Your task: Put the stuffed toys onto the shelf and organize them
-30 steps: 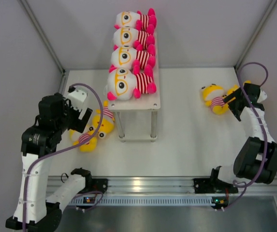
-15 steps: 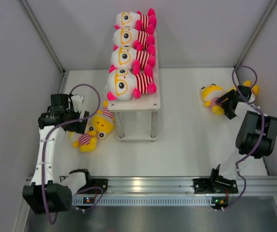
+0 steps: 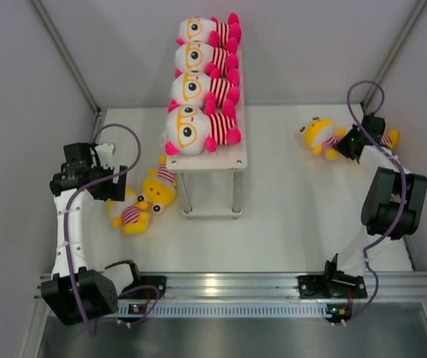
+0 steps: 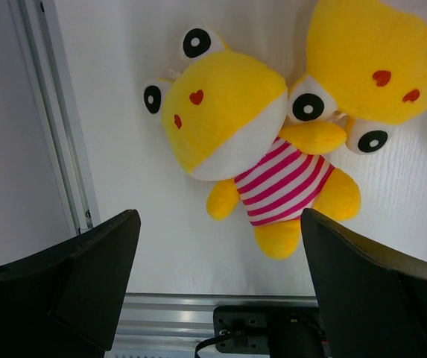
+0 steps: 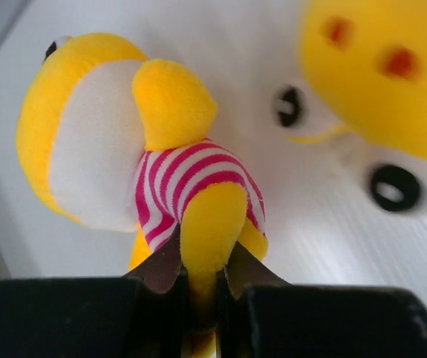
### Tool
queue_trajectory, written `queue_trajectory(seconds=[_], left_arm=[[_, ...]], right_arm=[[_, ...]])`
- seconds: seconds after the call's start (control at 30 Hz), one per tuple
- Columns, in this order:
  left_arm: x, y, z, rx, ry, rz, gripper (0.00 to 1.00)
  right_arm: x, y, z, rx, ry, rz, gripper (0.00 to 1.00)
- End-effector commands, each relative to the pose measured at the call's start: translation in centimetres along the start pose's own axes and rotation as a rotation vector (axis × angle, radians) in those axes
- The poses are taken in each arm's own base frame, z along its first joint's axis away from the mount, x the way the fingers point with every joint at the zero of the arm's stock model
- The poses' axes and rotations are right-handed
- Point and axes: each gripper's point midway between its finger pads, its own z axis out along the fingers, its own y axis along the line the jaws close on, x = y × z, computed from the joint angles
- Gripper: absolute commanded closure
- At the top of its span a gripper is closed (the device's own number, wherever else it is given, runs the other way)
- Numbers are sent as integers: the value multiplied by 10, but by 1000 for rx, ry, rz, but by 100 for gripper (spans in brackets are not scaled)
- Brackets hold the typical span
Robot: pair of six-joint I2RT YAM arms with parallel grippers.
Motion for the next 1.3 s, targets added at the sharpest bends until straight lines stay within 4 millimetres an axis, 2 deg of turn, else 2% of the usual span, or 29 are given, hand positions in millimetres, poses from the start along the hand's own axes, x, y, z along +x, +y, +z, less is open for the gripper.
queue_trajectory(seconds=[0.0,0.03,0.07,0.1,0.13,0.17,0.2,0.23,0.27,0.3,0.37,0.57,0.63,0.67,0.7,0.8,0.83,0.9,0.97,1.0,1.03,1.1,1.13,1.23,1.27], left_arm=[[-25,2,-4,26,-78,-38,5],[-26,2,-4,30,-81,-41,6],[-26,0,-4,43,-84,-47,6],[-25,1,-3,45,-79,-52,6],[-24,1,-2,44,-78,-55,6],[-23,3,-2,38,-73,-59,6],[-23,4,-2,37,-73,-60,6],[-22,4,-1,37,-70,-63,6],[-22,5,-1,37,-69,-64,6],[-23,5,-1,36,-70,-67,6],[-22,7,-1,34,-70,-73,6],[-19,6,3,47,-57,-80,6],[-21,5,3,53,-57,-79,7],[-21,6,4,53,-55,-82,7],[-21,6,4,52,-55,-82,7],[-21,7,4,50,-56,-84,7],[-21,7,4,50,-56,-85,7],[-21,7,4,49,-56,-84,7],[-21,7,4,53,-56,-83,7],[-21,6,5,55,-55,-83,7],[-21,7,5,55,-55,-83,7],[-21,7,5,54,-55,-84,7],[-22,8,4,51,-59,-83,7],[-22,8,4,52,-58,-85,7],[-21,7,4,54,-57,-85,7]], right_arm=[[-23,141,-43,-381,-55,-374,100],[-7,165,-49,-478,0,-426,100],[-3,187,-57,-541,16,-479,100],[17,204,-53,-595,66,-512,100],[36,225,-59,-664,106,-554,100],[45,249,-67,-712,108,-618,100],[59,255,-57,-723,140,-644,100],[68,266,-60,-761,163,-669,100],[66,285,-66,-803,147,-695,100],[86,291,-59,-815,201,-705,100],[89,309,-64,-859,206,-709,100],[108,336,-71,-1051,233,-680,100],[123,337,-60,-1051,277,-692,100],[122,348,-63,-1062,256,-716,100],[131,347,-51,-1045,279,-714,100],[138,354,-30,-1009,286,-665,100],[133,361,-27,-1006,269,-635,100],[138,361,-15,-998,278,-608,100],[138,371,-15,-1026,278,-586,100],[144,371,-9,-1028,297,-582,99],[140,380,-15,-1059,287,-590,98],[152,381,-9,-1047,309,-612,96],[150,385,-8,-1041,279,-644,94],[159,386,2,-995,256,-661,62],[157,386,4,-980,246,-656,47]])
